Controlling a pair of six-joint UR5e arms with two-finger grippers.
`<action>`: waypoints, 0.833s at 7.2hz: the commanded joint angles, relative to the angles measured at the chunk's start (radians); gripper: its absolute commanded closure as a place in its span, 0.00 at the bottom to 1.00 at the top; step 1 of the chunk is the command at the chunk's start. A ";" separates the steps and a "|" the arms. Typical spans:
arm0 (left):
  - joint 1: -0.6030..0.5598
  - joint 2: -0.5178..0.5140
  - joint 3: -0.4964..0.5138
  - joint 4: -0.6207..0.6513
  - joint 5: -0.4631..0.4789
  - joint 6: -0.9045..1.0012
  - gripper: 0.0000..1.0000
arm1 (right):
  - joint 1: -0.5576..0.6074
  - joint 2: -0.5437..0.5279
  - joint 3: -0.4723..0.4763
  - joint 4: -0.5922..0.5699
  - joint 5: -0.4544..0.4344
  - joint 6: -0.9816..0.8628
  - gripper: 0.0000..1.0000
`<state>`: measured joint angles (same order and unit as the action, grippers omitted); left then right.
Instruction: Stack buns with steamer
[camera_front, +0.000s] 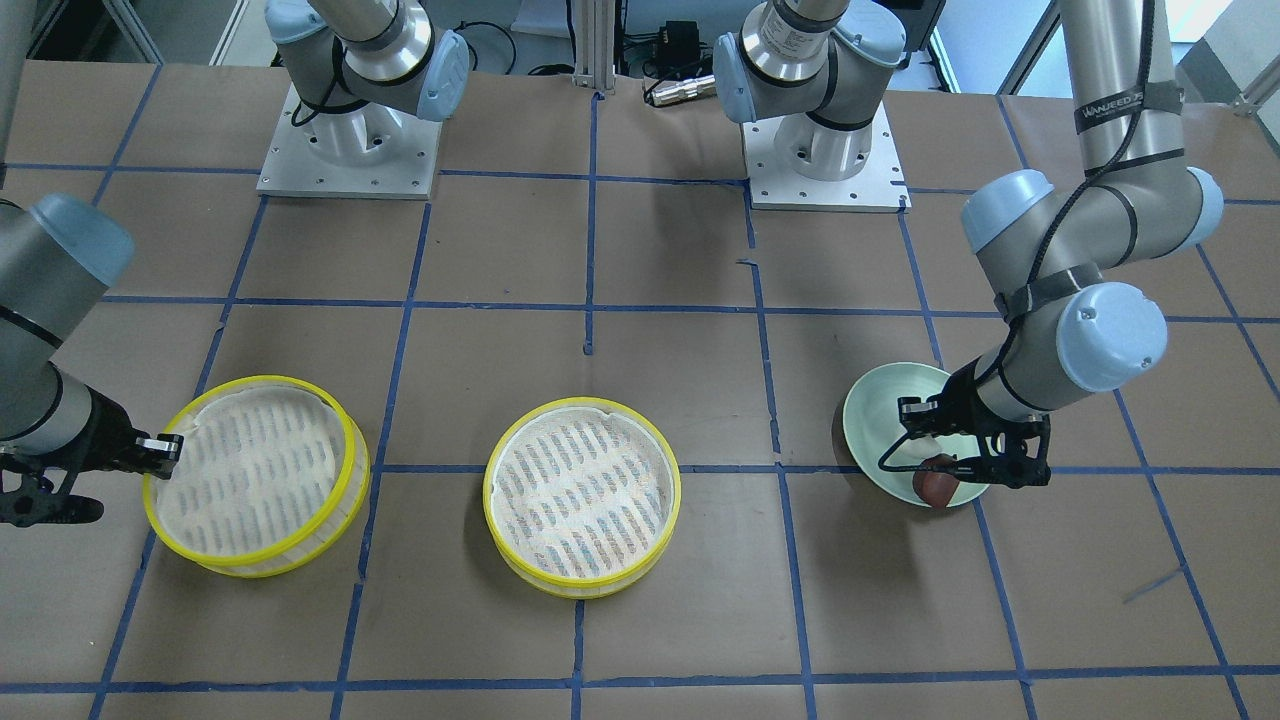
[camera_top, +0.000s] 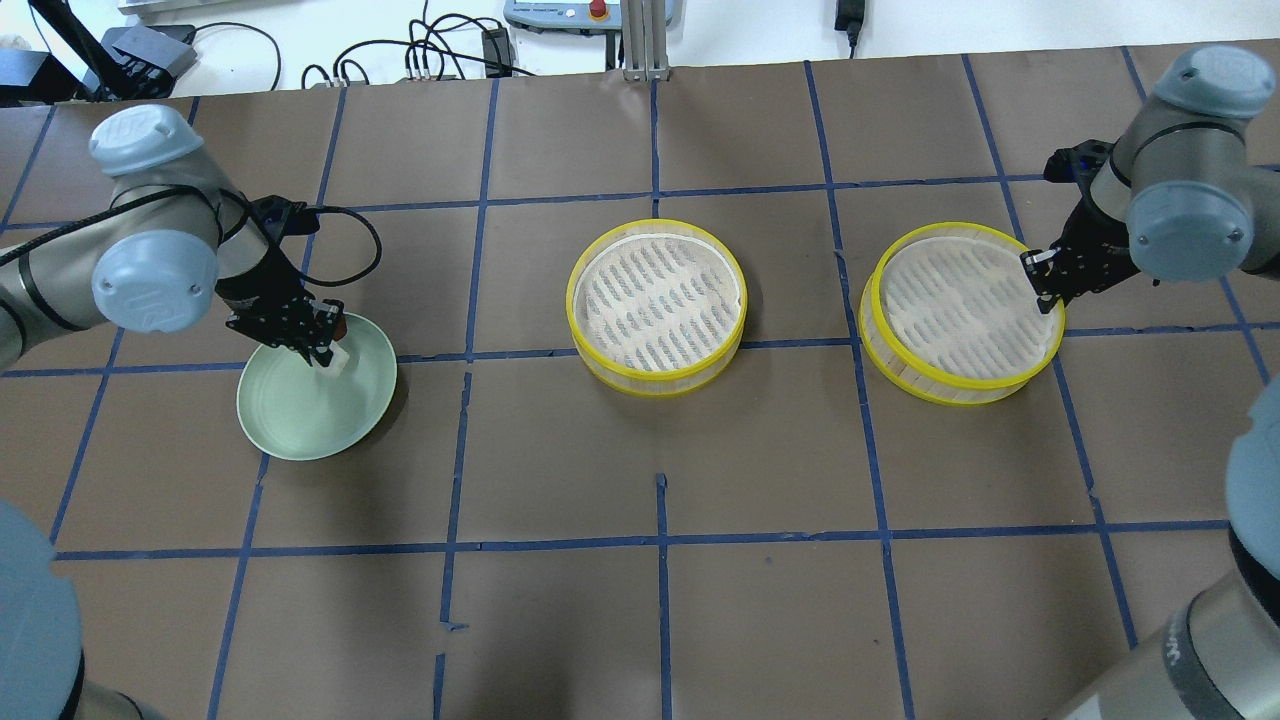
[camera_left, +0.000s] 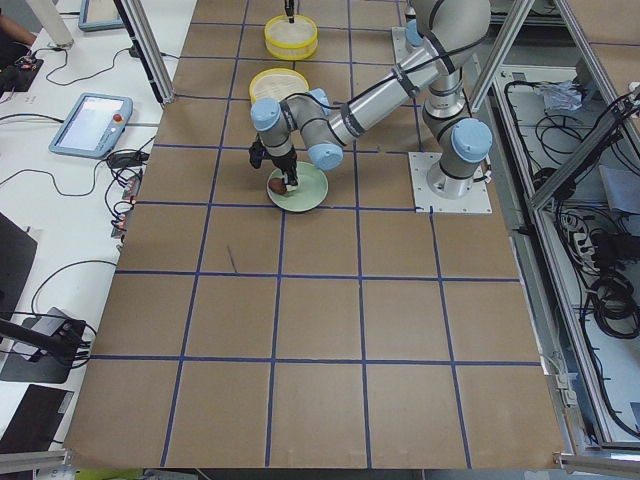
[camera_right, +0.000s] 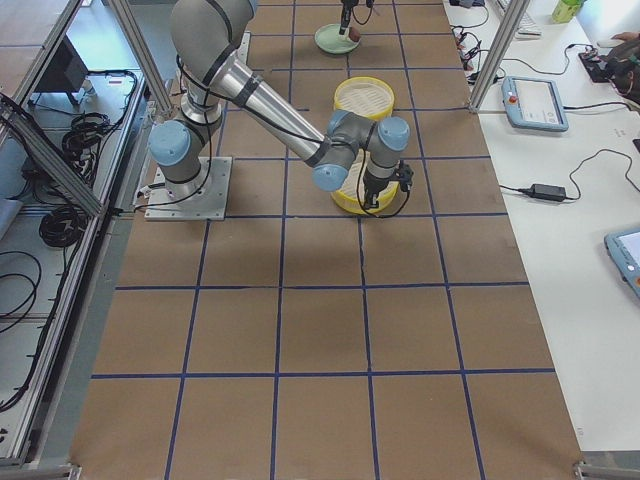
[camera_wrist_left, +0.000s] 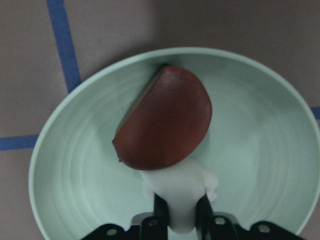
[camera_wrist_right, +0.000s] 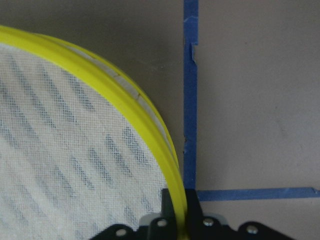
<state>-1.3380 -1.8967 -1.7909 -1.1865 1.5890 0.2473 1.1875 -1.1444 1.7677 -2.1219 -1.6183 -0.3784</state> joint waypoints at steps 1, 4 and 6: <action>-0.221 0.031 0.118 -0.064 -0.009 -0.292 0.92 | 0.000 -0.021 -0.007 -0.001 -0.003 -0.008 0.94; -0.404 -0.016 0.162 0.118 -0.352 -0.781 0.92 | 0.001 -0.020 -0.081 -0.001 -0.003 -0.002 0.93; -0.469 -0.090 0.166 0.267 -0.377 -0.814 0.34 | 0.006 -0.023 -0.126 0.083 0.009 0.042 0.93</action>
<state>-1.7683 -1.9472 -1.6275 -0.9963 1.2425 -0.5373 1.1903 -1.1640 1.6647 -2.0733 -1.6135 -0.3631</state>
